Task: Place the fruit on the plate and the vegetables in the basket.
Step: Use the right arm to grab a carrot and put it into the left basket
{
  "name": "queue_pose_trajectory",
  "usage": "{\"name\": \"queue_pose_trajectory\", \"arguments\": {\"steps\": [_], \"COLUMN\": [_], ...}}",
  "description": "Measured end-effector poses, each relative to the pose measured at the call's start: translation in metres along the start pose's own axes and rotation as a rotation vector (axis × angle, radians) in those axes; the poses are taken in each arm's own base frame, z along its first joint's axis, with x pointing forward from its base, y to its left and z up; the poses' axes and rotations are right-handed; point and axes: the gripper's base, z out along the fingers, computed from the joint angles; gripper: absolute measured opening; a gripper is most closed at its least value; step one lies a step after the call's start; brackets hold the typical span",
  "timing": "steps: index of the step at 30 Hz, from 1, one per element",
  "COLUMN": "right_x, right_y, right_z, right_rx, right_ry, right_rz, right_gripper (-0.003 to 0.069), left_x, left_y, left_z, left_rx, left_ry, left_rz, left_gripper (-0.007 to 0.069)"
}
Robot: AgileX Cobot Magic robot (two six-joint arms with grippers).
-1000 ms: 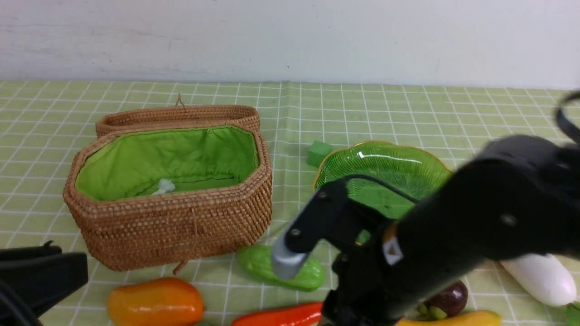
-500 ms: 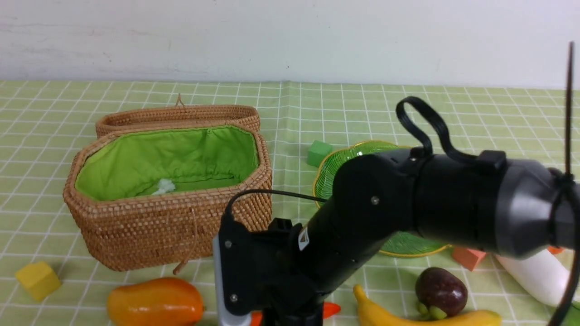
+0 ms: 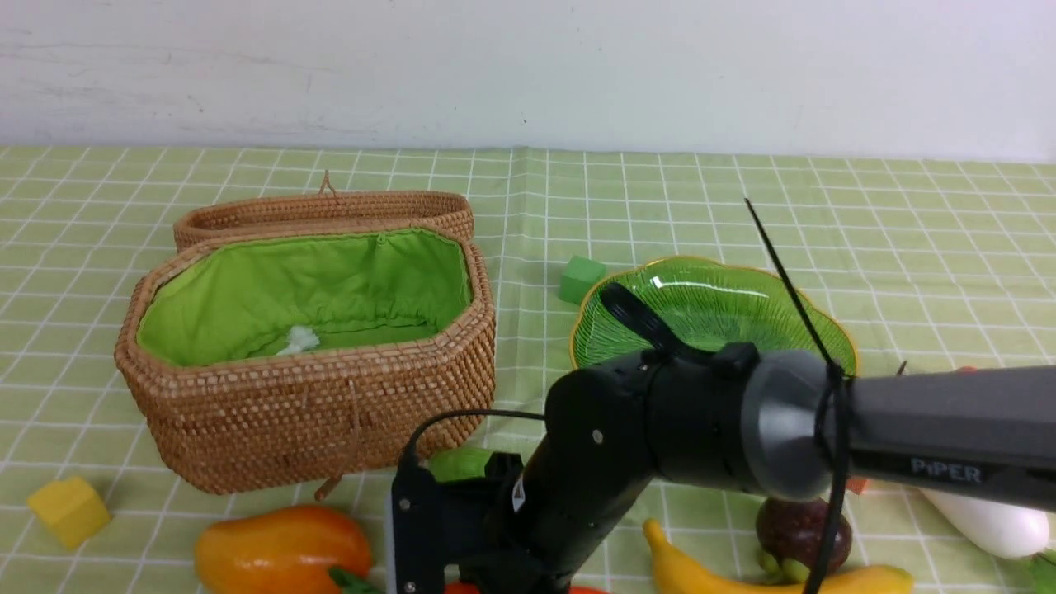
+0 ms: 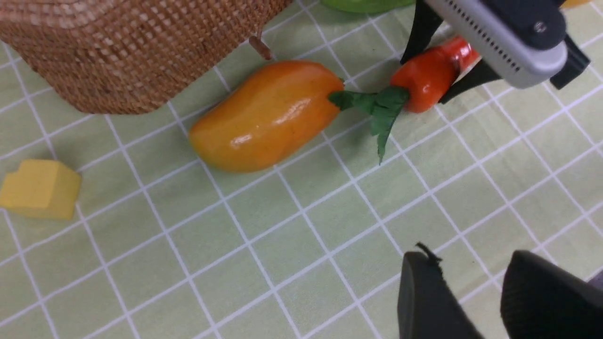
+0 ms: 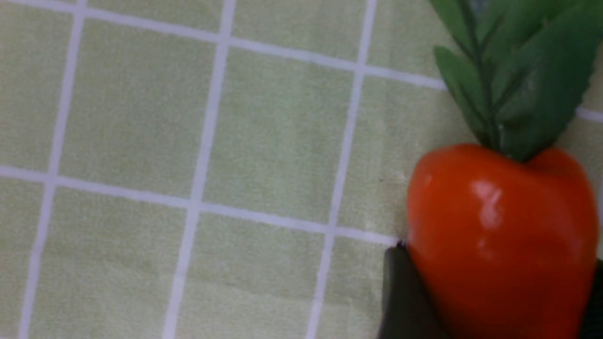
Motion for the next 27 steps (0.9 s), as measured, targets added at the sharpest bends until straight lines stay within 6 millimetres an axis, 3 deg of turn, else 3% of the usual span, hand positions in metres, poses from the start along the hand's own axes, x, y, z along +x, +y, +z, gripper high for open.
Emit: {"name": "queue_pose_trajectory", "arguments": {"steps": [6, 8, 11, 15, 16, 17, 18, 19, 23, 27], "right_x": [-0.003, -0.01, -0.023, -0.043, -0.043, -0.051, -0.051, -0.06, -0.073, -0.072], "right_y": [0.003, 0.001, -0.012, -0.058, -0.06, -0.081, -0.082, -0.096, -0.119, -0.141], "right_z": [-0.006, -0.019, -0.047, -0.115, -0.118, -0.14, -0.142, -0.155, -0.159, -0.122], "right_rx": [-0.07, -0.078, -0.037, 0.165, 0.175, 0.276, 0.281, 0.354, 0.452, 0.537], "right_ry": [0.022, 0.011, -0.032, -0.202, -0.215, -0.352, -0.356, -0.482, -0.683, -0.73], "right_rz": [-0.011, -0.024, -0.012, 0.106, 0.12, 0.216, 0.219, 0.291, 0.425, 0.524], "right_gripper": [0.0358, 0.0358, 0.0358, 0.0358, 0.0358, 0.0358, 0.0358, 0.0358, 0.0358, 0.0358], "left_x": [-0.001, -0.001, -0.001, -0.002, -0.002, -0.002, -0.002, -0.002, -0.002, -0.003], "left_y": [-0.002, -0.002, -0.002, -0.002, -0.002, -0.002, -0.002, -0.002, -0.002, -0.002], "left_z": [0.0, 0.0, 0.0, 0.0, 0.0, 0.0, 0.0, 0.0, 0.0, 0.0], "left_rx": [0.018, 0.02, 0.02, 0.025, 0.025, 0.026, 0.026, 0.027, 0.026, 0.025], "left_ry": [-0.007, -0.009, -0.014, -0.022, -0.022, -0.022, -0.022, -0.022, -0.024, -0.028], "left_rz": [-0.003, -0.004, -0.004, -0.008, -0.008, -0.009, -0.009, -0.009, -0.009, -0.009], "left_gripper": [0.0239, 0.0239, 0.0239, 0.0239, 0.0239, 0.0239, 0.0239, 0.0239, 0.0239, 0.0239]}}
